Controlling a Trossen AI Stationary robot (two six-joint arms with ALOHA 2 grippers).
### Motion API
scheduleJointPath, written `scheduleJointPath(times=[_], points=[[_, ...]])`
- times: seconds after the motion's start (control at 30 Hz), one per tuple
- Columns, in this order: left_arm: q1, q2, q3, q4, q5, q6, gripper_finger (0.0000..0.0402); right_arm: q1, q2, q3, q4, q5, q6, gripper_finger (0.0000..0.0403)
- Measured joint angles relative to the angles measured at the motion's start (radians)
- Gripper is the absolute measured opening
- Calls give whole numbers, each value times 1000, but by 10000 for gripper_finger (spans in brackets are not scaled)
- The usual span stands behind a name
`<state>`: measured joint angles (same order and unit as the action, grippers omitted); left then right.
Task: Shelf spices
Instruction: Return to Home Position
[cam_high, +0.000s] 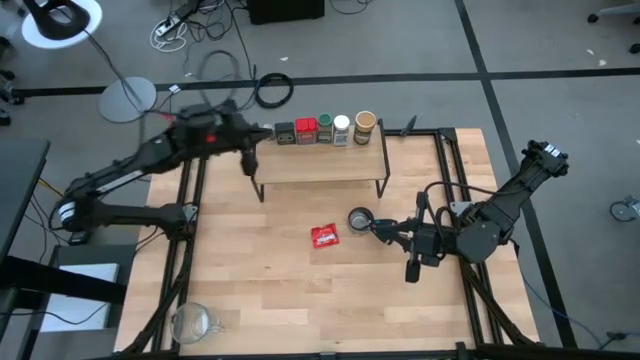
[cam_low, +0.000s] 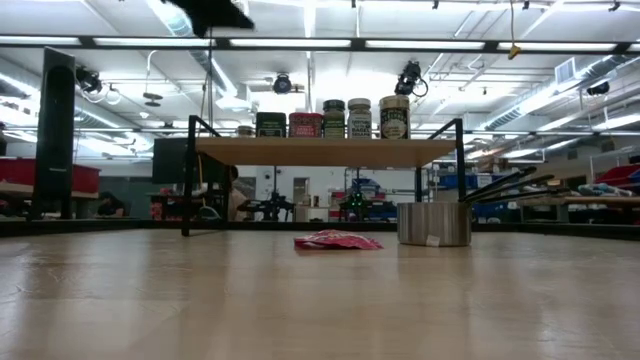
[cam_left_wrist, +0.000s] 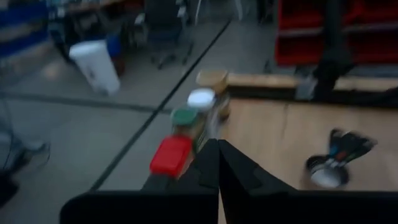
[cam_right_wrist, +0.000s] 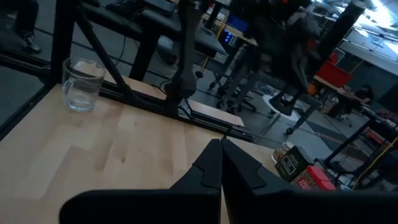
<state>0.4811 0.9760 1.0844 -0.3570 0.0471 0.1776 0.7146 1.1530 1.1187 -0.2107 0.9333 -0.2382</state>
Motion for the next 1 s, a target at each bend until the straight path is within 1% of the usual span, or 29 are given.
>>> scheduleJointPath(times=[0.1, 0.2, 0.33, 0.43, 0.53, 0.67, 0.73, 0.87, 1.0], points=[[-25, -89, 26, -29, 11, 0, 4, -6, -1, 0, 3, 9, -9, 0], [-42, -192, 30, -61, 10, 2, 4, -7, -19, 0, 22, 32, -52, 0], [-53, -313, 30, -140, -19, 3, 4, -8, -71, 0, 34, 43, -97, 0], [-54, -401, 30, -217, -41, 3, 4, -13, -139, 0, 23, 44, -123, 0], [-54, -486, 22, -266, -50, -2, 4, -22, -233, 0, -21, 47, -131, 0], [-54, -586, -10, -301, -54, -6, 4, -43, -375, 0, -126, 48, -123, 0], [-54, -634, -34, -314, -54, -11, 4, -51, -447, -20, -141, 48, -121, 0], [-54, -726, -98, -342, -54, -31, 4, -53, -625, -121, -143, 43, -125, 0], [-54, -799, -171, -346, -53, -65, 4, -53, -794, -285, -74, 24, -103, 0]])
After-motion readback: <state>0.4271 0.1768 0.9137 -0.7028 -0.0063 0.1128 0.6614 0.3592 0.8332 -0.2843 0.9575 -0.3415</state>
